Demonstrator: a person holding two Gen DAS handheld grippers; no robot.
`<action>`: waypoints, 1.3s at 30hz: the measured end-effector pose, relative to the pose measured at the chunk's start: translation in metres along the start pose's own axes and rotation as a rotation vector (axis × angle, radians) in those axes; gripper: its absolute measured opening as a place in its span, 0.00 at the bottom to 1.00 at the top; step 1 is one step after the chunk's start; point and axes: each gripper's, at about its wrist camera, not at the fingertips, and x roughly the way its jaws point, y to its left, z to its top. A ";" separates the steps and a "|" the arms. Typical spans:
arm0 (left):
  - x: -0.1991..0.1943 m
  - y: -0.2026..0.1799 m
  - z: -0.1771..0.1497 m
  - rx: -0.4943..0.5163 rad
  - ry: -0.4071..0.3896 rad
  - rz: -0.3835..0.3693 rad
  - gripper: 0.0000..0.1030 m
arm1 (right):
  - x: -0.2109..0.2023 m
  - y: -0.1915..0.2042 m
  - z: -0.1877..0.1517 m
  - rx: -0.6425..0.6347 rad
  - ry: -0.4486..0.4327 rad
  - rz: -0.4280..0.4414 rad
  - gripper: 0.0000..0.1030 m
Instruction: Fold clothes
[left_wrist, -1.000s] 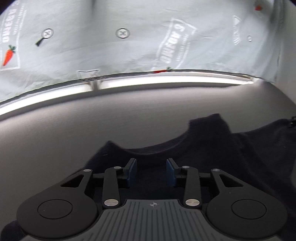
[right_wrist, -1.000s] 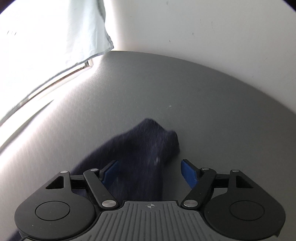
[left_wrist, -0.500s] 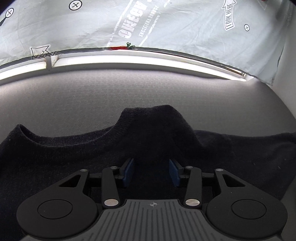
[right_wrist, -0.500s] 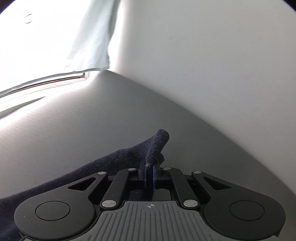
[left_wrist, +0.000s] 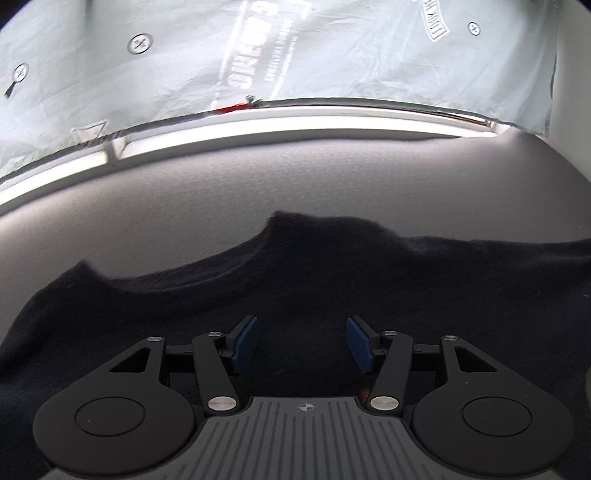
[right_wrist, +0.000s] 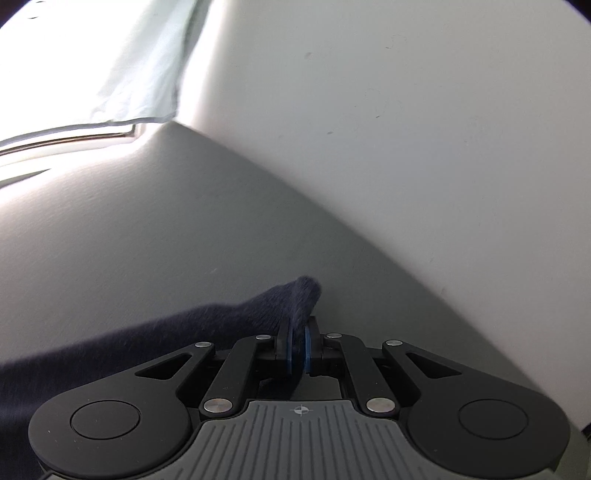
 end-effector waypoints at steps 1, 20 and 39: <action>-0.002 0.007 -0.004 -0.021 0.009 0.009 0.57 | 0.006 -0.001 0.002 -0.008 0.007 -0.015 0.08; -0.161 0.197 -0.087 -0.528 -0.060 0.393 0.73 | -0.303 0.099 -0.067 -0.263 -0.056 0.676 0.80; -0.221 0.200 -0.164 -0.149 0.106 -0.062 0.75 | -0.483 0.026 -0.247 -0.010 0.258 0.442 0.85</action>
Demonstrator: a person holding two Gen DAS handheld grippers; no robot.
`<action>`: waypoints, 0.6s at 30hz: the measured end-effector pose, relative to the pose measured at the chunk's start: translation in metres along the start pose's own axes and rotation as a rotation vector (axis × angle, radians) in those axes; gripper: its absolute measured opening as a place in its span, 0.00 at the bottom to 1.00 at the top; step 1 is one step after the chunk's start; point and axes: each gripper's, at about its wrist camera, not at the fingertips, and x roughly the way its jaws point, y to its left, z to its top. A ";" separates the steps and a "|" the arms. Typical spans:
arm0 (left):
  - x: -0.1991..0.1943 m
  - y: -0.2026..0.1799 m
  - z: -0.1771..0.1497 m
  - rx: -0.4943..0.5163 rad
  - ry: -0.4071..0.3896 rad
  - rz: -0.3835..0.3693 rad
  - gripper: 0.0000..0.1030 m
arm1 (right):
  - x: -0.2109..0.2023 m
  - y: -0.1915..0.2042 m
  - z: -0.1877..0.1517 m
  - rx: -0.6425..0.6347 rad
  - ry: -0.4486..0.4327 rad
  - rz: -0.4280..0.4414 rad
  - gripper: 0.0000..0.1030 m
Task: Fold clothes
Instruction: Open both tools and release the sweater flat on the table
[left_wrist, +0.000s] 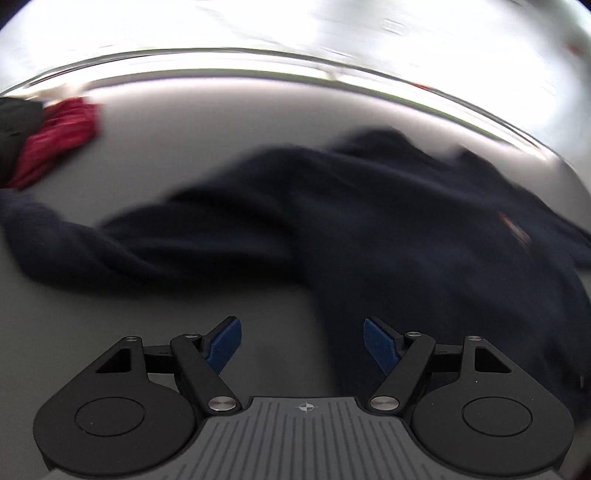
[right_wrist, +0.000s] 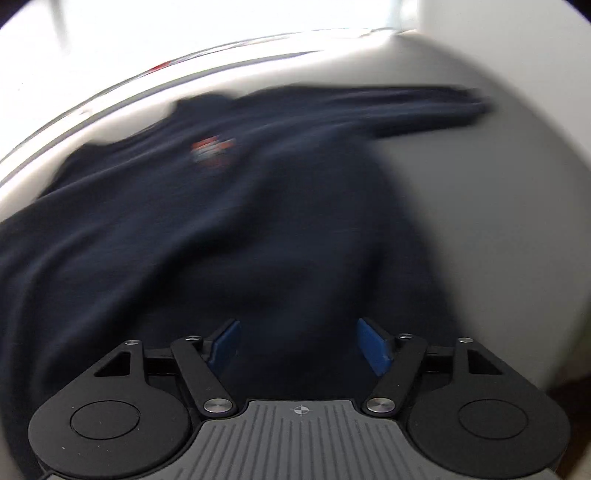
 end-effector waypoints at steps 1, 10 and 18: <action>-0.004 -0.018 -0.008 0.030 0.002 -0.037 0.75 | -0.004 -0.015 0.001 0.000 -0.023 -0.013 0.88; -0.007 -0.105 -0.051 0.062 0.007 -0.065 0.77 | -0.010 -0.050 -0.029 -0.400 -0.106 -0.116 0.91; -0.007 -0.116 -0.066 -0.028 0.010 -0.001 0.77 | 0.000 -0.032 -0.042 -0.612 -0.176 -0.017 0.93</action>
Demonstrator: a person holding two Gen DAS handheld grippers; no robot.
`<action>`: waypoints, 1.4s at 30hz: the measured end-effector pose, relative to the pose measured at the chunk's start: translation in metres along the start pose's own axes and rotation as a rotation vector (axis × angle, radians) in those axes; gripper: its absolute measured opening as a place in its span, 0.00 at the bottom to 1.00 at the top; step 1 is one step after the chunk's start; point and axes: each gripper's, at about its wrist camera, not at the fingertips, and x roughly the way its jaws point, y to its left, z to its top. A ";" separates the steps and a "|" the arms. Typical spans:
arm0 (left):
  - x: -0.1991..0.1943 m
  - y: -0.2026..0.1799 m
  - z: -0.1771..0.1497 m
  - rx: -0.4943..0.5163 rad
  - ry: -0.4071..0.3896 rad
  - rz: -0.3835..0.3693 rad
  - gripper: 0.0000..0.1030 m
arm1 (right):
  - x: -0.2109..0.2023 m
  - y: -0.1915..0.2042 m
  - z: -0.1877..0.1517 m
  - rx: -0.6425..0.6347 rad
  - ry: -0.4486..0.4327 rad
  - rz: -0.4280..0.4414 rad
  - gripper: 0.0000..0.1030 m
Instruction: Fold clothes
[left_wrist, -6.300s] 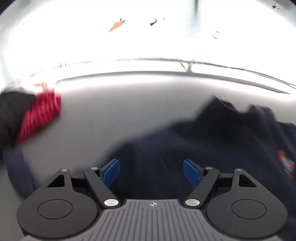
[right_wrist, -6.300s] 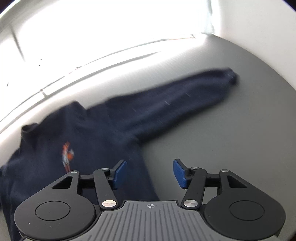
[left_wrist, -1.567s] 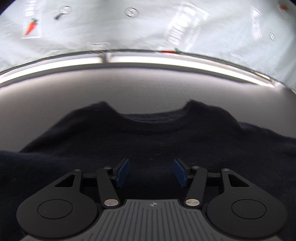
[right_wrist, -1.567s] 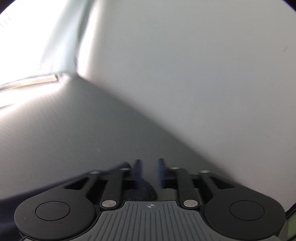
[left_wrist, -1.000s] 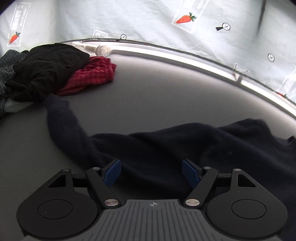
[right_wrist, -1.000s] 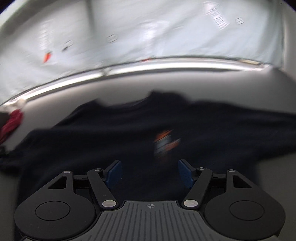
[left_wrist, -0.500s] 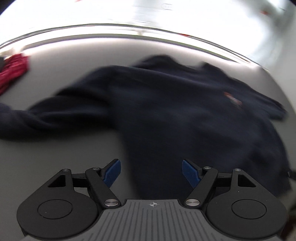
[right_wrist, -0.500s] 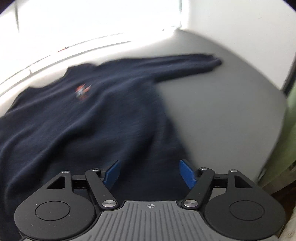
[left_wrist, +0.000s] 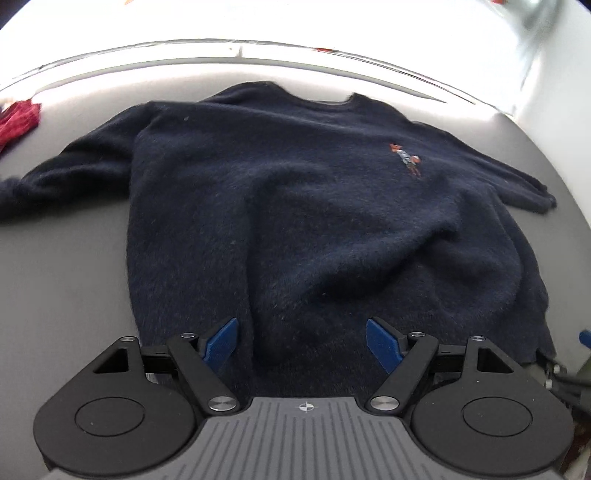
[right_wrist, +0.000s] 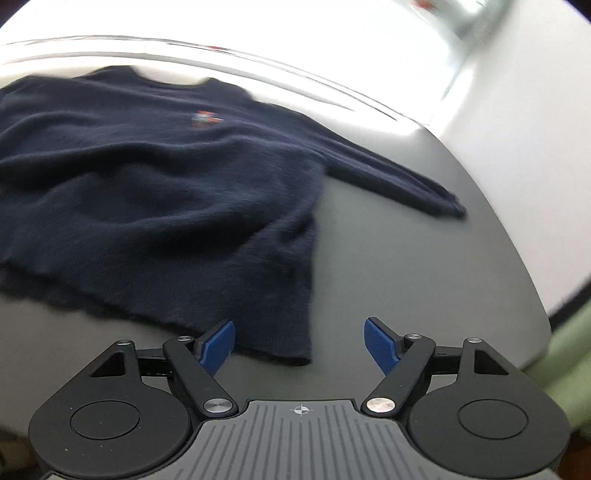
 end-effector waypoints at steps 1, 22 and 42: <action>0.000 0.001 0.000 -0.013 -0.002 0.004 0.77 | -0.003 0.006 -0.002 -0.040 -0.020 0.010 0.94; 0.000 0.006 0.001 -0.070 0.009 0.023 0.79 | 0.003 0.060 -0.008 -0.418 -0.150 -0.210 0.73; -0.030 -0.042 -0.017 0.171 -0.027 -0.068 0.79 | 0.013 0.096 -0.028 -0.663 -0.231 -0.264 0.18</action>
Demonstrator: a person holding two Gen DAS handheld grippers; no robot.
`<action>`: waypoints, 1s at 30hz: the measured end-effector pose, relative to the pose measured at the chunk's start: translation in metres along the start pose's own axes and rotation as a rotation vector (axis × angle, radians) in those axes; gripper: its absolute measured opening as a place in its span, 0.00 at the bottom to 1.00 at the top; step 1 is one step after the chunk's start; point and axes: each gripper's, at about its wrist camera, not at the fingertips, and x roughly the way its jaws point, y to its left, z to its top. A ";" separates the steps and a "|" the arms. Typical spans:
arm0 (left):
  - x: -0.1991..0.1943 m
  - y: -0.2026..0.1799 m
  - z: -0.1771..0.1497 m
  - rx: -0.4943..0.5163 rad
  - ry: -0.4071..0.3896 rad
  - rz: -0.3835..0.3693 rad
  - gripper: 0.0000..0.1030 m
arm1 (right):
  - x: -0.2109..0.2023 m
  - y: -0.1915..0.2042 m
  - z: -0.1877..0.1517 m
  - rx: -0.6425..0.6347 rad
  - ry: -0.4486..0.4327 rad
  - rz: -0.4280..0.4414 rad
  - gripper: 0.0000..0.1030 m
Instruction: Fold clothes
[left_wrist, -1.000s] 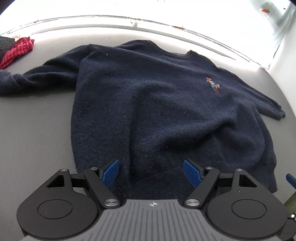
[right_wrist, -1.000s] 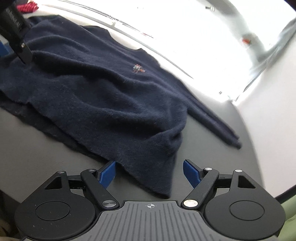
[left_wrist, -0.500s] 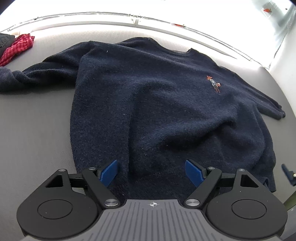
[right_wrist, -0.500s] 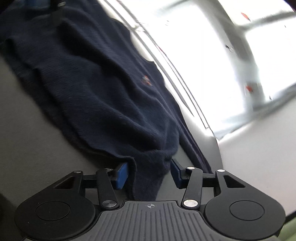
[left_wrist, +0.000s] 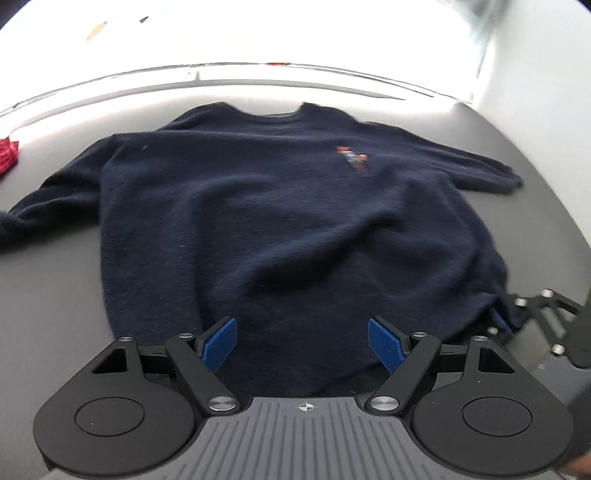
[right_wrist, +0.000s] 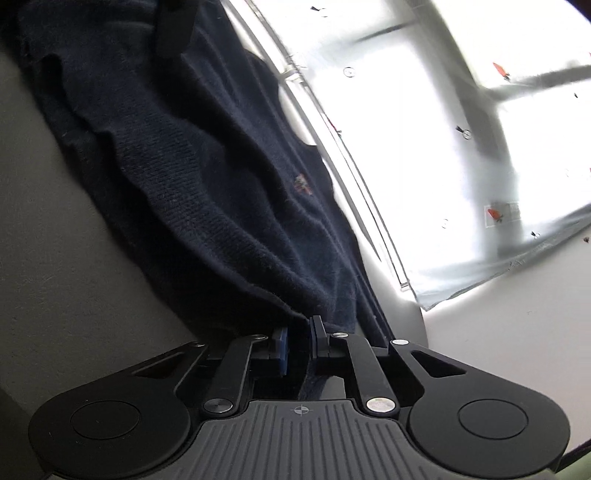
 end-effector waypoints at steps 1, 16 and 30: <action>0.001 -0.001 -0.001 0.006 0.005 0.006 0.79 | 0.002 0.004 -0.001 -0.020 0.003 -0.007 0.20; 0.004 0.036 -0.001 -0.135 0.036 0.058 0.80 | -0.025 -0.027 -0.045 0.140 0.076 -0.018 0.03; -0.009 0.071 -0.022 -0.278 0.042 0.209 0.81 | 0.000 -0.141 -0.101 1.124 0.255 0.316 0.74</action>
